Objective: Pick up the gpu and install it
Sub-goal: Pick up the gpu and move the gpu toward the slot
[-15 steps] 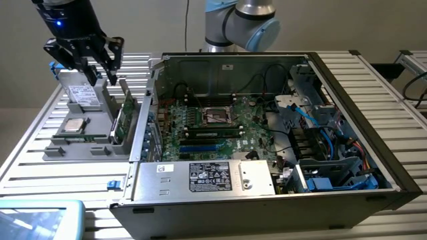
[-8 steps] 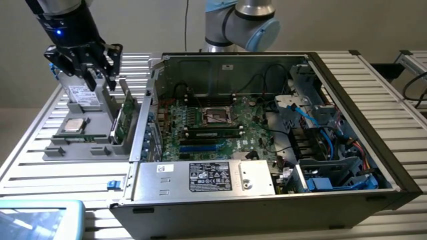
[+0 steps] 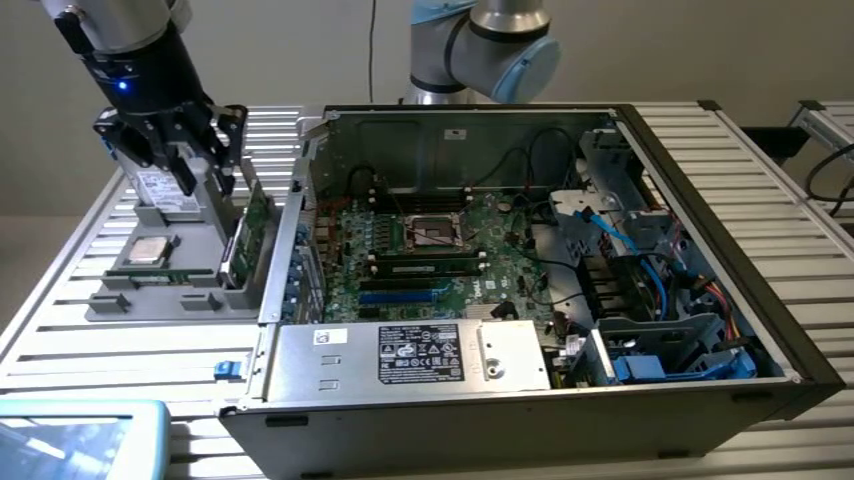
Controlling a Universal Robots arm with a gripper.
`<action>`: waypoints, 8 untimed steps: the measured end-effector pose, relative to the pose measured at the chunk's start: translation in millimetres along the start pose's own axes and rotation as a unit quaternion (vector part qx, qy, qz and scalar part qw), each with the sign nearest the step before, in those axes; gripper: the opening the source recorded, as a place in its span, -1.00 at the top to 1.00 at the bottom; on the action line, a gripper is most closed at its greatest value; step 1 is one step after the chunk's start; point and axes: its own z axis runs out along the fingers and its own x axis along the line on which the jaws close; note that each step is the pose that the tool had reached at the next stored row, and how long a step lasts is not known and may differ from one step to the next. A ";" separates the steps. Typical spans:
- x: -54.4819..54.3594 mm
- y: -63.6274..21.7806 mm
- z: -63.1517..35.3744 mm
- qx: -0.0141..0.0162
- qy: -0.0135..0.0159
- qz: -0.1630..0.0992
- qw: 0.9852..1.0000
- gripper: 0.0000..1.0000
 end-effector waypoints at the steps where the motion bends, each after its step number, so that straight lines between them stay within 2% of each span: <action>1: 0.0 -0.5 1.8 0.000 0.000 0.001 1.000 0.01; 8: 0.2 -2.6 14.3 -0.001 -0.001 0.004 1.000 0.01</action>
